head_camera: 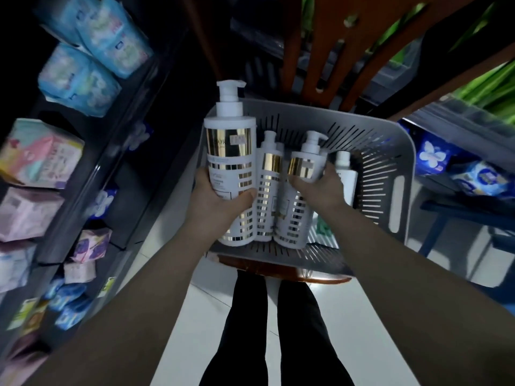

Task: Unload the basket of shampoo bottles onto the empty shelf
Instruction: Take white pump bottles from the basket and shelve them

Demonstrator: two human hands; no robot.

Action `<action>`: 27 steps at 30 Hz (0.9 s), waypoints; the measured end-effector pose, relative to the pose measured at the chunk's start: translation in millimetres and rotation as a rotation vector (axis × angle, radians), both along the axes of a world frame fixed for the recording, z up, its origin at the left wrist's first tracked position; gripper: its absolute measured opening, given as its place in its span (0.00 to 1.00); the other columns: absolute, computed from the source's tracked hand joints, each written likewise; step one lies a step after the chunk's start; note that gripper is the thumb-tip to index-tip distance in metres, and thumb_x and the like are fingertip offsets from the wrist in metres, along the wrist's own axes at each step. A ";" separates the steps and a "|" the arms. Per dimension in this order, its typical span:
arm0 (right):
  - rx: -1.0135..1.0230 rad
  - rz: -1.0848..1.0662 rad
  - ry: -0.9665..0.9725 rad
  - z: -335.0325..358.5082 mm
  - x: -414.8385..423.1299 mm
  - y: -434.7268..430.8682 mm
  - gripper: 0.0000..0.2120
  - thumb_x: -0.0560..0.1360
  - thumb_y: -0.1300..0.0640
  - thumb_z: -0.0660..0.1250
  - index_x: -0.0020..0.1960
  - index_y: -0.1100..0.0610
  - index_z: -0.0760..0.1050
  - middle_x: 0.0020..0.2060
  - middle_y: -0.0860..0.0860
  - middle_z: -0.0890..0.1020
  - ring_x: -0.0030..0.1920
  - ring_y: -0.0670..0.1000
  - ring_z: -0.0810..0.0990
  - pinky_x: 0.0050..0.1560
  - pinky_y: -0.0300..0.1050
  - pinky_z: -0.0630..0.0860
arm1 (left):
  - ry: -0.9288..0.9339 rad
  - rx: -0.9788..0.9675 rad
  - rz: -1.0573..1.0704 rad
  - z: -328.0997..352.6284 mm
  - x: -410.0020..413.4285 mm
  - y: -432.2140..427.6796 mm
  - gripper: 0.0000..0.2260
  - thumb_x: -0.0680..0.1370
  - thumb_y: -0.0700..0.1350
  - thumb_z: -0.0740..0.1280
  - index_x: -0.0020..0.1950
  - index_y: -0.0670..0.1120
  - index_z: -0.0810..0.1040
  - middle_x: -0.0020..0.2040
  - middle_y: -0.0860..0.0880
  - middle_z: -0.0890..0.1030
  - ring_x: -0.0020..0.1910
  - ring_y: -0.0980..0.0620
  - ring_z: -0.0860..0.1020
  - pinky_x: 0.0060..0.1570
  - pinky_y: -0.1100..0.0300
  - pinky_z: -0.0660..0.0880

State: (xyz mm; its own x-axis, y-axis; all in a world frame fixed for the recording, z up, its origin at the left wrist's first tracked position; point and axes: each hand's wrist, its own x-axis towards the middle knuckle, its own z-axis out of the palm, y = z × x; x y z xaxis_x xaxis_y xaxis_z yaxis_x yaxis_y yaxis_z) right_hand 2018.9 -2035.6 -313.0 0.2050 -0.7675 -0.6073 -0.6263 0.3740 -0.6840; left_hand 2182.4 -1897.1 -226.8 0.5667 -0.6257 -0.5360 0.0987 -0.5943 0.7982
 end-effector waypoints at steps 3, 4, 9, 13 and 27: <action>-0.038 0.009 -0.158 46.5 -19.0 -3.3 0.22 0.64 0.48 0.79 0.52 0.43 0.71 0.40 0.36 0.83 0.40 0.37 0.82 0.33 0.31 0.76 | 0.072 -0.062 -0.024 25.2 1.0 4.7 0.28 0.66 0.51 0.76 0.63 0.55 0.70 0.54 0.58 0.82 0.52 0.61 0.81 0.48 0.58 0.78; -0.049 0.033 -0.203 66.2 -23.5 -4.9 0.21 0.64 0.49 0.79 0.52 0.42 0.71 0.40 0.34 0.82 0.40 0.36 0.82 0.33 0.29 0.76 | 0.108 -0.087 -0.036 35.8 2.2 7.2 0.28 0.66 0.52 0.76 0.63 0.55 0.70 0.55 0.57 0.82 0.53 0.59 0.81 0.50 0.55 0.79; -0.136 0.181 -0.365 176.9 -27.7 -11.9 0.24 0.65 0.51 0.77 0.56 0.39 0.71 0.45 0.34 0.82 0.44 0.37 0.82 0.37 0.29 0.76 | 0.170 -0.197 -0.021 106.3 2.0 19.1 0.20 0.66 0.52 0.75 0.54 0.66 0.76 0.52 0.59 0.84 0.51 0.58 0.82 0.44 0.61 0.80; -0.214 0.357 -0.444 257.8 -5.5 -8.1 0.29 0.68 0.58 0.77 0.63 0.42 0.69 0.47 0.36 0.82 0.46 0.37 0.81 0.38 0.29 0.75 | 0.103 -0.284 0.127 173.2 6.5 36.0 0.23 0.66 0.57 0.74 0.58 0.61 0.71 0.50 0.62 0.83 0.49 0.61 0.82 0.38 0.68 0.78; -0.380 0.867 -0.835 474.6 161.0 108.9 0.29 0.58 0.44 0.77 0.56 0.33 0.71 0.49 0.35 0.82 0.47 0.36 0.81 0.36 0.29 0.76 | -0.514 -0.411 0.623 372.6 94.7 206.1 0.28 0.63 0.62 0.74 0.59 0.59 0.70 0.51 0.60 0.82 0.49 0.60 0.82 0.48 0.55 0.78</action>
